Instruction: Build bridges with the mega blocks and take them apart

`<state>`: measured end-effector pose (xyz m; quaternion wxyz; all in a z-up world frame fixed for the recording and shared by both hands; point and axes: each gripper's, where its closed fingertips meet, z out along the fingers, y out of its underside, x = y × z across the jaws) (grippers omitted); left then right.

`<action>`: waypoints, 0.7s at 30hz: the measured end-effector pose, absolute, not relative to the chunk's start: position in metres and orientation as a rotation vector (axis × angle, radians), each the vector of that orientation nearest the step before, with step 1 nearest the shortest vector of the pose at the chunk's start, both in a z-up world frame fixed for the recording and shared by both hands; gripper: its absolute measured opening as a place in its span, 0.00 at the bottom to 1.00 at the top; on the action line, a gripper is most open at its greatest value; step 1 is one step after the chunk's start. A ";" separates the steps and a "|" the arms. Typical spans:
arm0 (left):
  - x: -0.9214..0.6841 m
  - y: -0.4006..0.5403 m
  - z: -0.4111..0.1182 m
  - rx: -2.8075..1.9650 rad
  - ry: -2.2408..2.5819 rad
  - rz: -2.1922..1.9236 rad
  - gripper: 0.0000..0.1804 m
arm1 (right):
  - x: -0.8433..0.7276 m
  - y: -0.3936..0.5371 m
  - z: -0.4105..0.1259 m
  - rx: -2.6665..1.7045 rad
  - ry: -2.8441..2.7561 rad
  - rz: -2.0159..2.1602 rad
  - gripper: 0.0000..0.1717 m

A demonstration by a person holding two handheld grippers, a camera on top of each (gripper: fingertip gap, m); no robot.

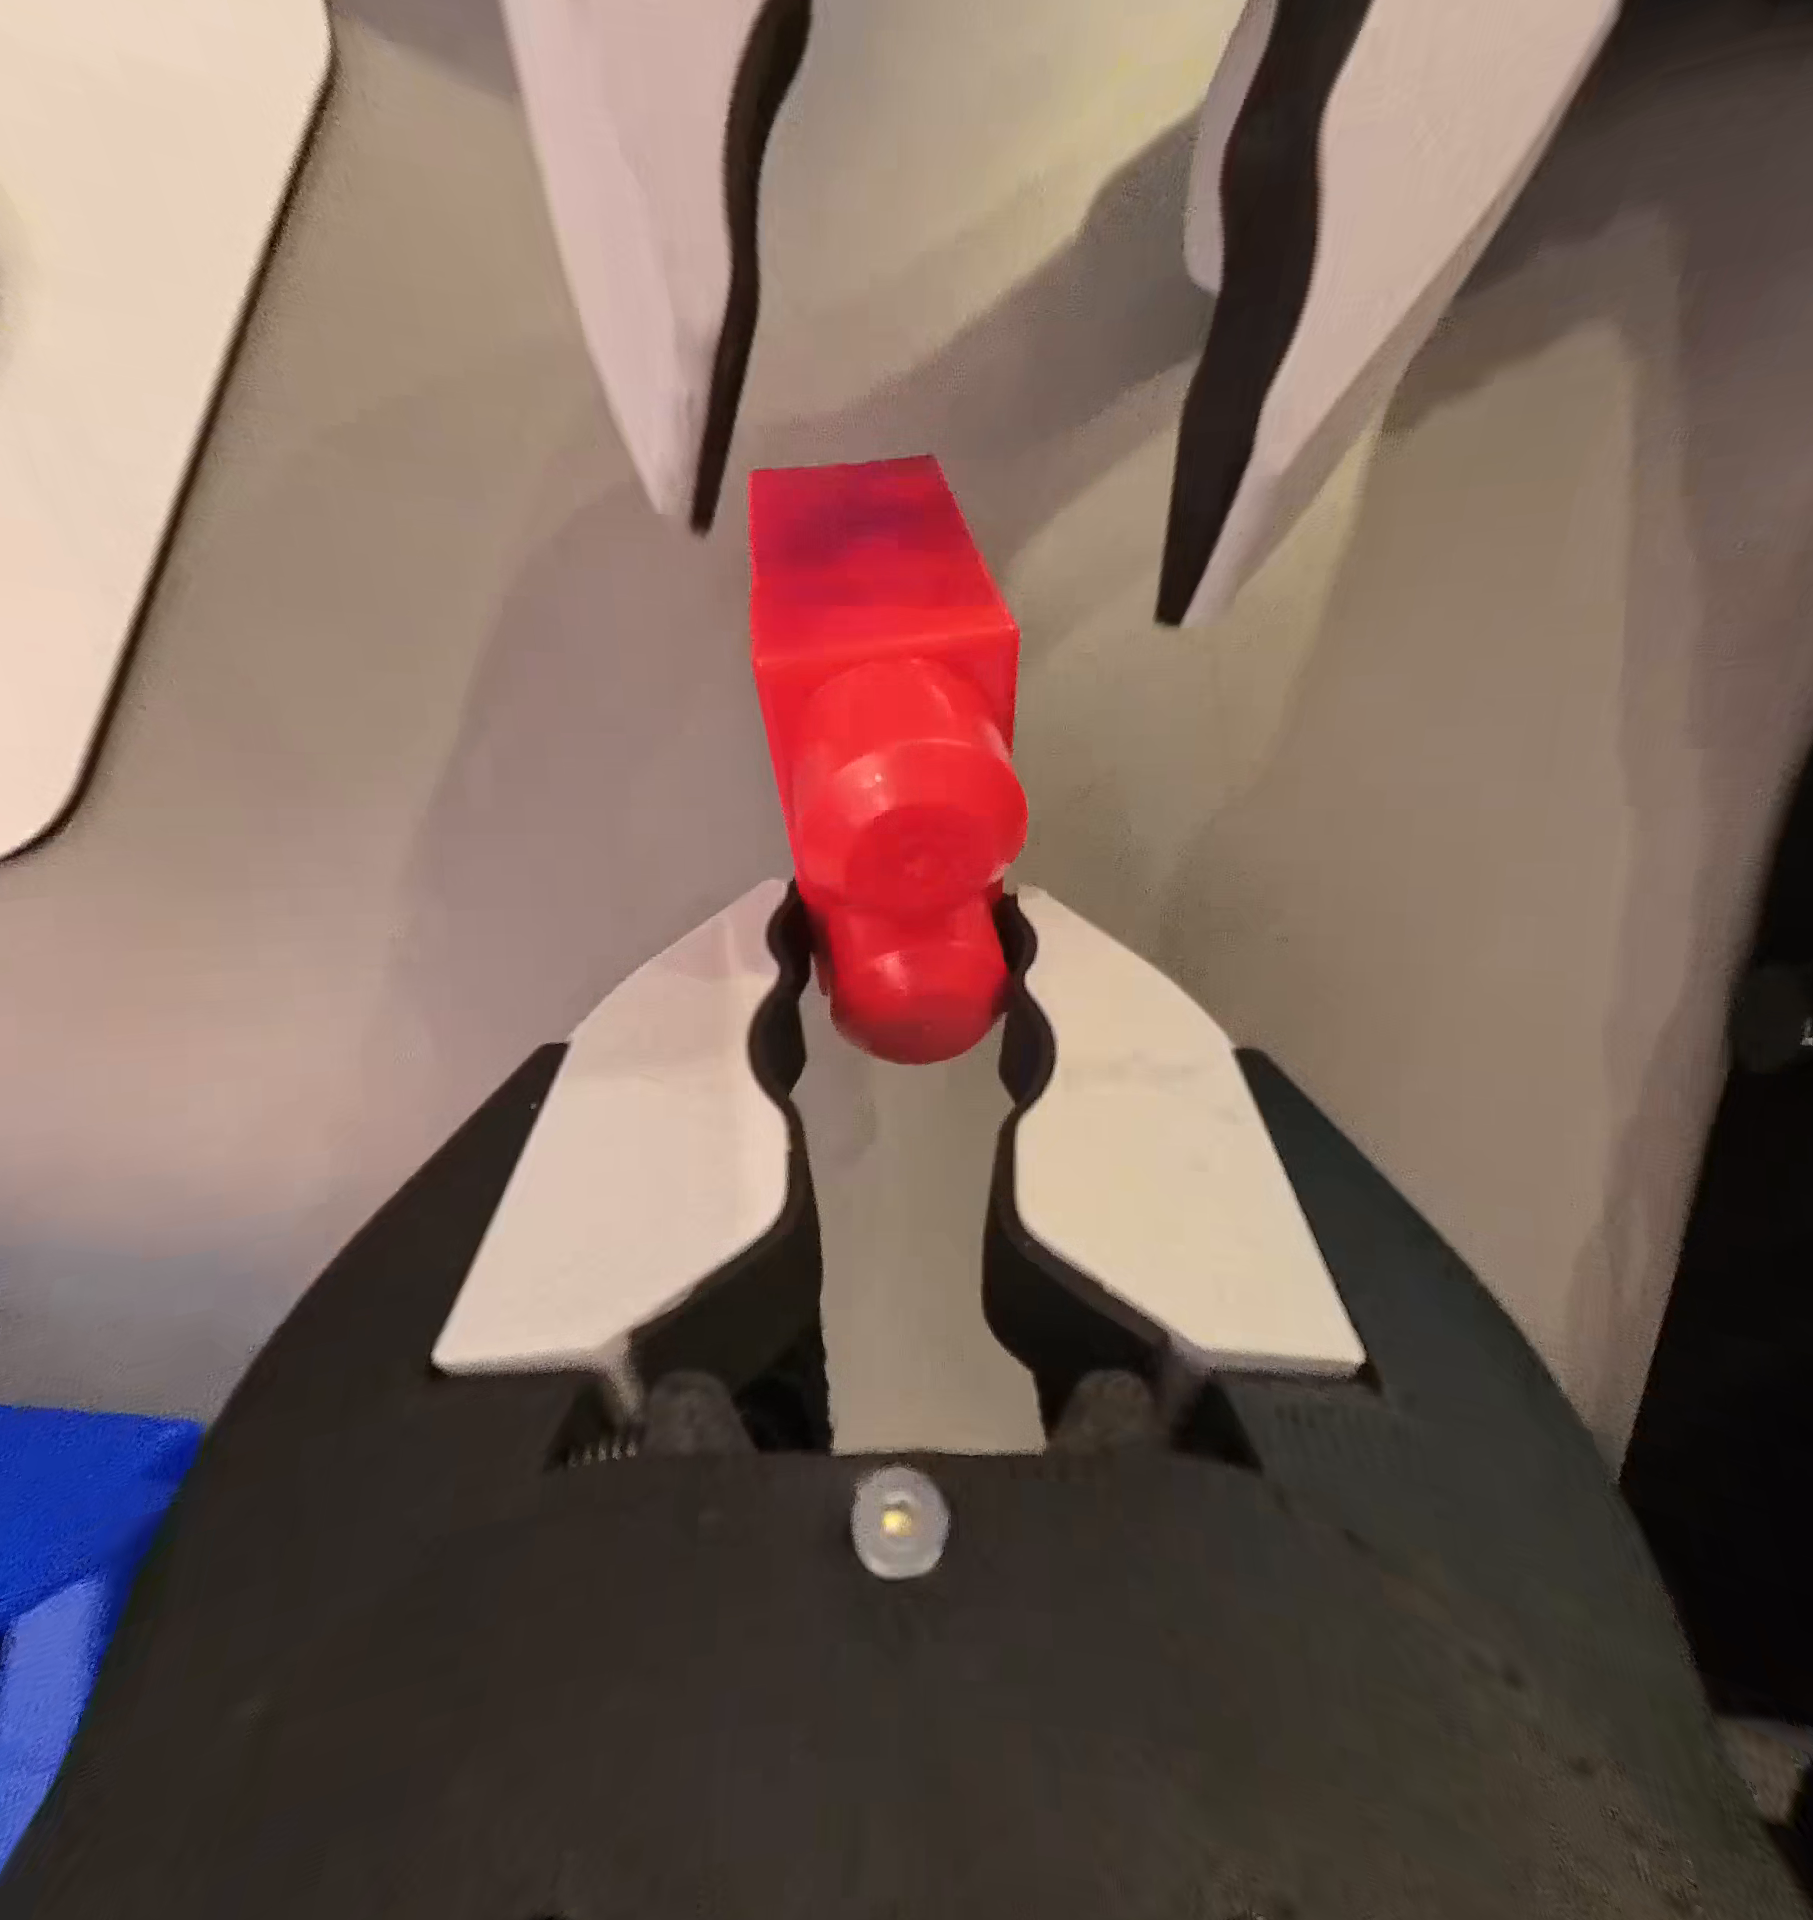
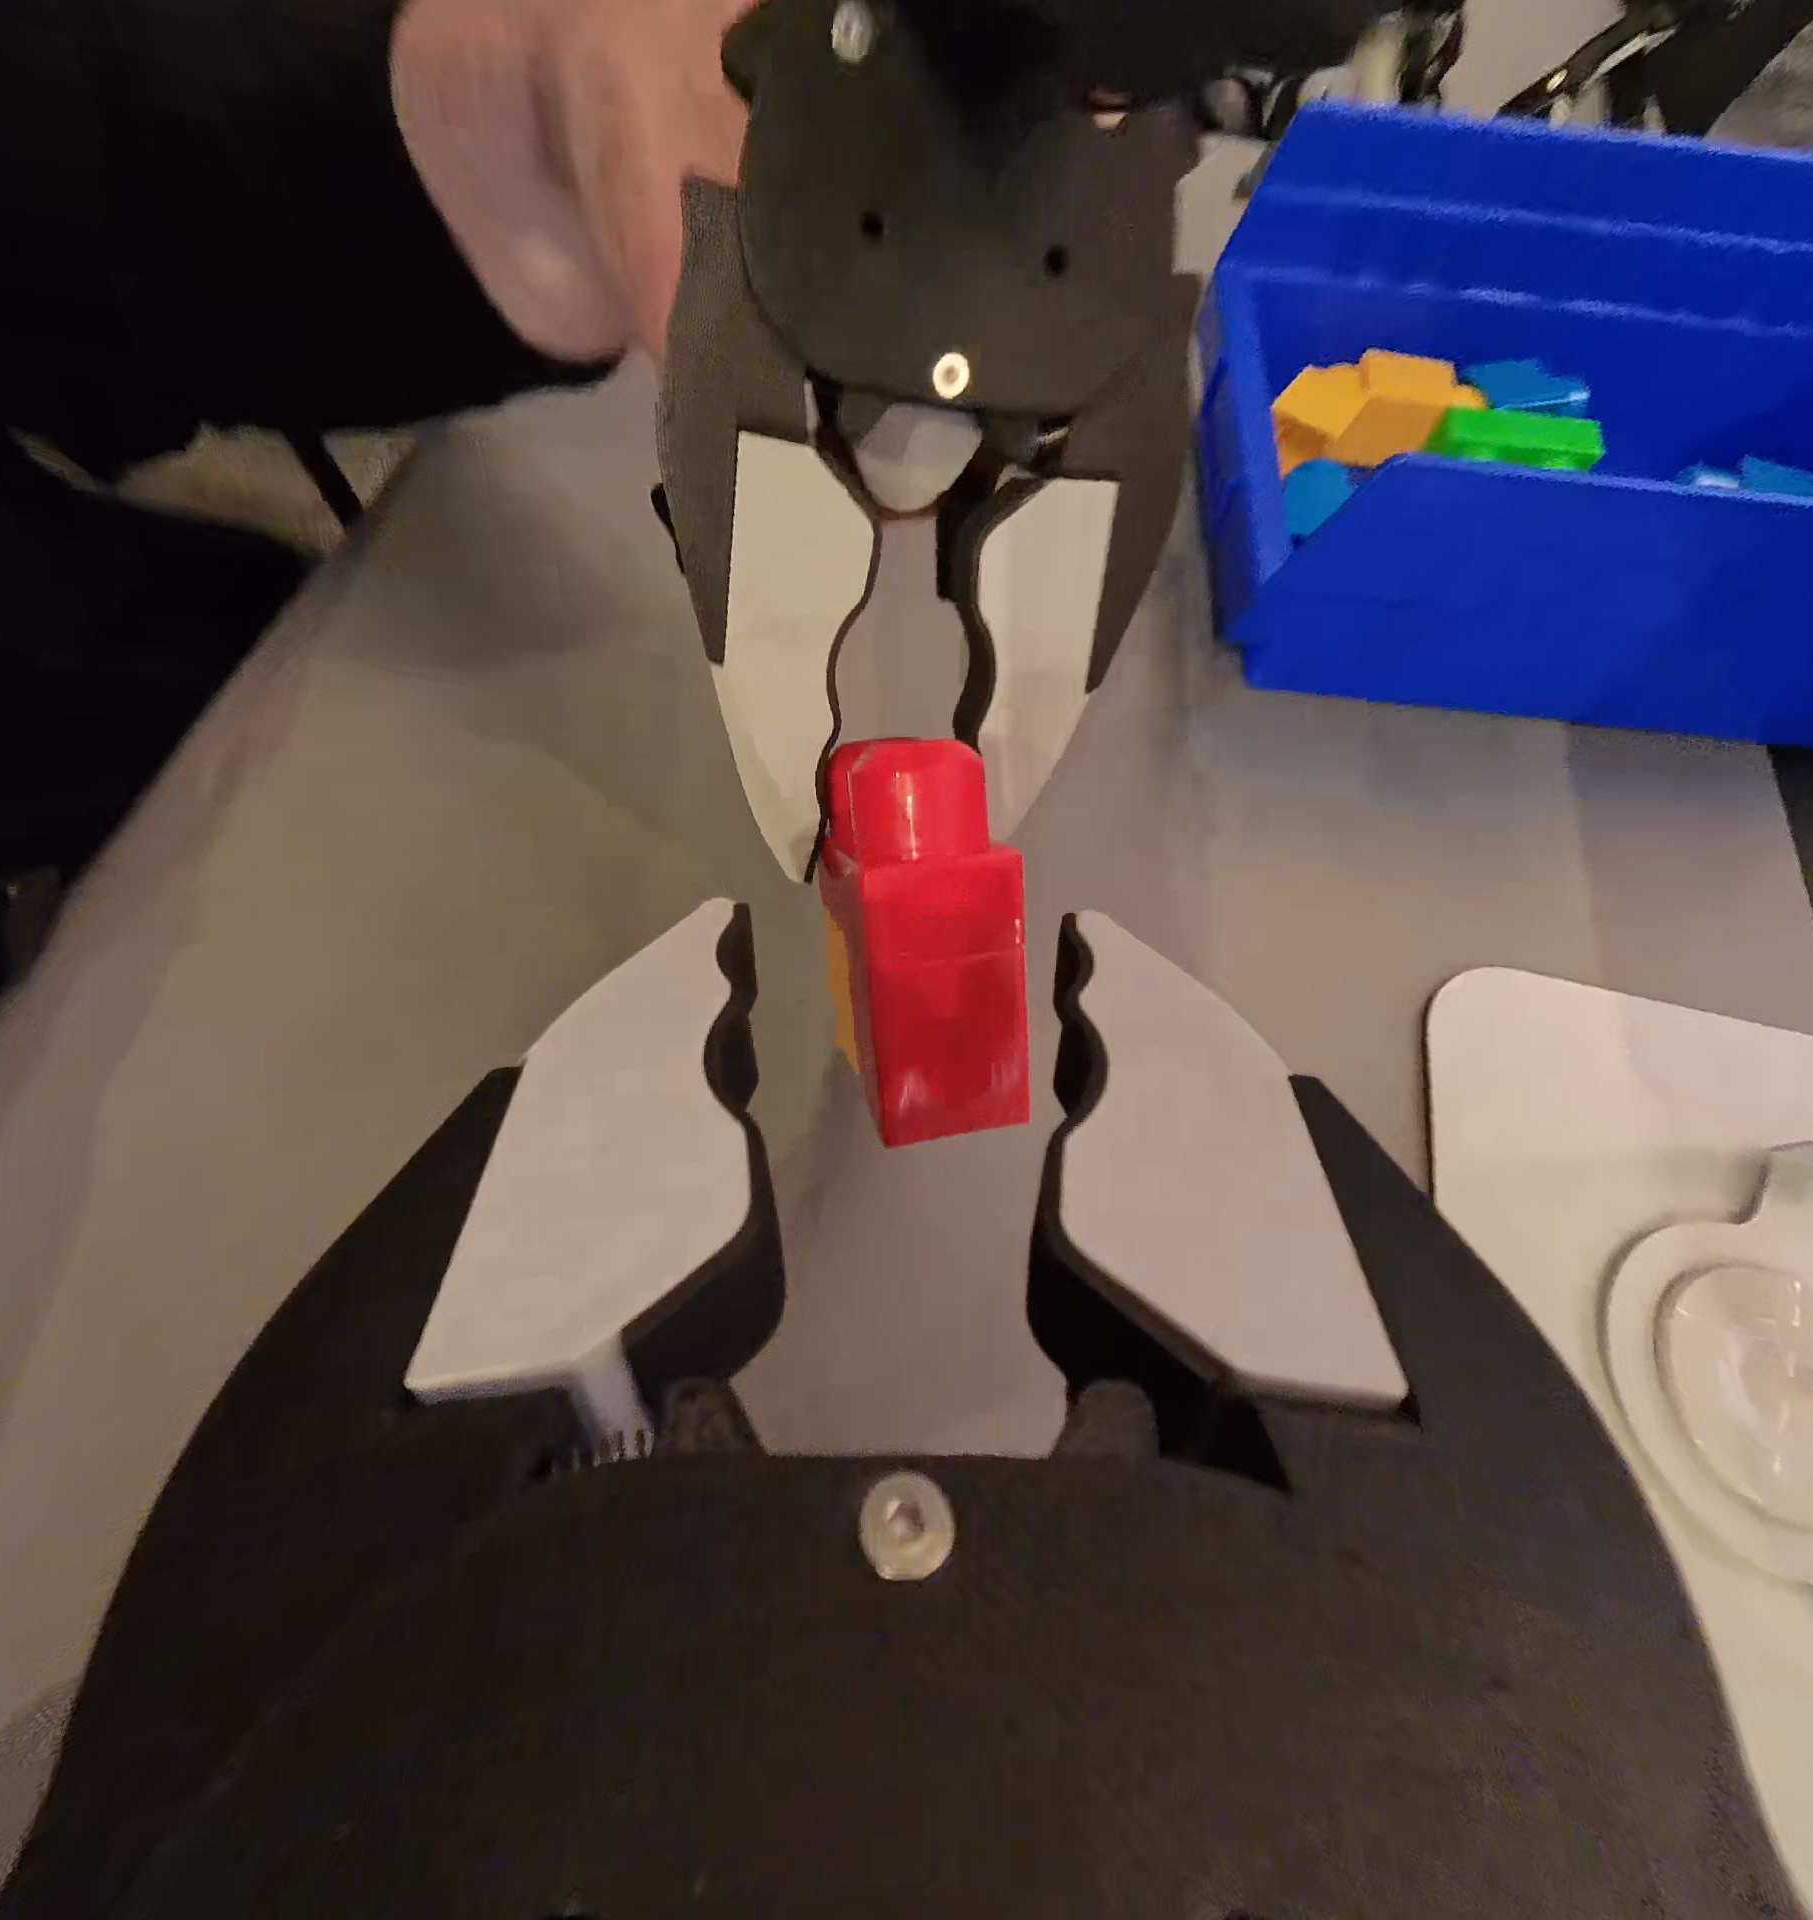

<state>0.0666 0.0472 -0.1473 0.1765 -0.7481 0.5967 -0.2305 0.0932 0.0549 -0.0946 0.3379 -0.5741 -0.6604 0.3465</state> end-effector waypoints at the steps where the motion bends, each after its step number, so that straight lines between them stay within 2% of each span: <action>1: 0.067 0.046 -0.148 -2.121 1.733 -0.615 0.19 | 0.091 0.052 -0.098 -1.490 -1.753 0.882 0.32; 8: 0.075 0.036 -0.147 -2.122 1.927 -0.502 0.19 | 0.089 0.042 -0.113 -1.477 -1.898 0.785 0.21; 11: 0.076 0.039 -0.145 -2.109 1.921 -0.508 0.19 | 0.089 0.043 -0.112 -1.467 -1.879 0.799 0.21; 15: 0.083 0.050 -0.123 -1.996 1.748 -0.636 0.19 | 0.090 0.053 -0.088 -1.444 -1.690 0.985 0.21; 18: 0.089 0.058 -0.100 -1.890 1.513 -0.838 0.30 | 0.093 0.067 -0.061 -1.402 -1.425 1.213 0.21; 21: 0.097 0.063 -0.085 -1.771 1.331 -0.964 0.29 | 0.095 0.075 -0.048 -1.357 -1.205 1.428 0.21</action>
